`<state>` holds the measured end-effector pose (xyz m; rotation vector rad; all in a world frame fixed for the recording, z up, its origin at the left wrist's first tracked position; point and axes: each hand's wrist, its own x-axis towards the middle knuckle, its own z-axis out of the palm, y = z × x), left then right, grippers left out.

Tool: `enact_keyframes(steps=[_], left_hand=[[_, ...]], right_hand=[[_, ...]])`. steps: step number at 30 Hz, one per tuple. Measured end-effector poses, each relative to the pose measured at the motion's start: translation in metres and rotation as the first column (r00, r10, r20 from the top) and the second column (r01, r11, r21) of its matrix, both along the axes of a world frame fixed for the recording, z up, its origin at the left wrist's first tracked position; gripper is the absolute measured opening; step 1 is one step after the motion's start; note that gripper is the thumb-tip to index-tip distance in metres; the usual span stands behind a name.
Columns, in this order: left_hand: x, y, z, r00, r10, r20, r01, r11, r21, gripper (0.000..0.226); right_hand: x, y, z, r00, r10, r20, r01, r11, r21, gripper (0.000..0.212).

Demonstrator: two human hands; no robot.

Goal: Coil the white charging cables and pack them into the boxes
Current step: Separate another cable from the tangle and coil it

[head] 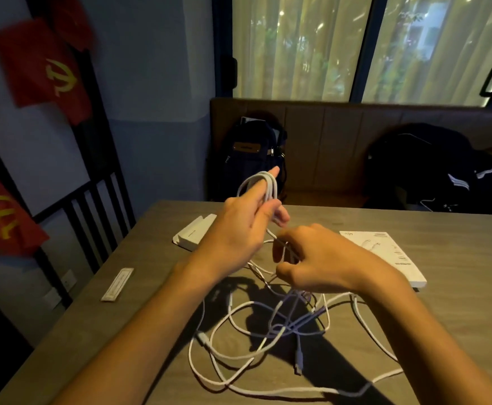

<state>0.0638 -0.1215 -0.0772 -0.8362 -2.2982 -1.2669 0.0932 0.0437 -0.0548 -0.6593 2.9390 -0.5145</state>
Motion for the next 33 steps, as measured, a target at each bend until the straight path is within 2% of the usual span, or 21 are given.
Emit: enact_keyframes(steps=[2,4,6,8,11,14,17,19,21,23,26,27,30,32,33], left_hand=[[0.001,0.001,-0.002,0.993,0.069,-0.092,-0.082,0.985,-0.152,0.044],[-0.002,-0.002,-0.002,0.989,0.12,-0.083,-0.137,0.956,-0.26,0.037],[-0.004,-0.007,-0.001,0.984,0.161,-0.078,-0.178,0.914,-0.365,0.028],[-0.003,-0.01,0.002,0.988,0.149,-0.042,-0.154,0.903,-0.401,0.022],[-0.003,-0.016,0.009,0.993,0.072,0.088,-0.032,0.919,-0.394,0.039],[-0.003,-0.026,0.017,0.952,-0.03,0.304,0.102,0.969,-0.224,0.049],[-0.005,-0.031,0.019,0.915,-0.177,0.362,0.193,0.981,-0.006,0.044],[-0.008,-0.033,0.018,0.909,-0.21,0.36,0.192,0.978,0.086,0.053],[-0.012,-0.035,0.018,0.894,-0.241,0.379,0.185,0.966,0.18,0.062],[-0.016,-0.036,0.015,0.853,-0.312,0.417,0.183,0.93,0.32,0.061],[-0.021,-0.027,0.008,0.783,-0.404,0.473,0.123,0.846,0.519,0.043],[-0.021,-0.023,0.004,0.764,-0.418,0.492,0.101,0.83,0.548,0.039],[-0.02,-0.01,-0.002,0.708,-0.482,0.515,0.081,0.781,0.62,0.031],[-0.018,-0.008,-0.001,0.669,-0.558,0.492,0.065,0.702,0.709,0.039],[-0.016,-0.008,0.002,0.644,-0.598,0.477,0.049,0.654,0.755,0.044]], right_hand=[[0.003,0.003,0.005,1.0,-0.029,-0.006,0.029,0.999,0.035,0.016],[0.003,0.006,0.007,0.997,-0.052,-0.054,0.055,0.997,0.051,0.012],[-0.001,0.012,0.007,0.991,-0.06,-0.116,0.06,0.998,-0.001,0.008],[-0.006,0.018,0.007,0.994,-0.036,-0.102,0.029,0.997,-0.07,0.012],[-0.011,0.029,0.007,0.999,0.047,-0.001,-0.046,0.98,-0.193,0.011],[-0.018,0.045,0.005,0.999,0.026,0.039,-0.013,0.951,-0.309,0.015],[-0.031,0.058,-0.005,0.997,-0.056,-0.061,0.046,0.987,-0.153,0.022],[-0.038,0.06,-0.014,0.99,-0.096,-0.102,0.091,0.994,-0.053,0.034],[-0.045,0.062,-0.023,0.984,-0.131,-0.121,0.127,0.991,-0.043,0.039],[-0.051,0.065,-0.031,0.974,-0.176,-0.141,0.174,0.984,-0.027,0.039],[-0.051,0.065,-0.032,0.966,-0.224,-0.13,0.234,0.97,0.063,0.035],[-0.047,0.063,-0.027,0.971,-0.202,-0.127,0.208,0.977,0.039,0.037],[-0.029,0.049,-0.006,0.993,-0.057,-0.108,0.039,0.986,-0.163,0.04],[-0.022,0.041,0.003,0.997,0.024,-0.07,-0.039,0.975,-0.221,0.031],[-0.022,0.038,0.003,0.995,0.023,-0.099,-0.044,0.976,-0.214,0.023]])
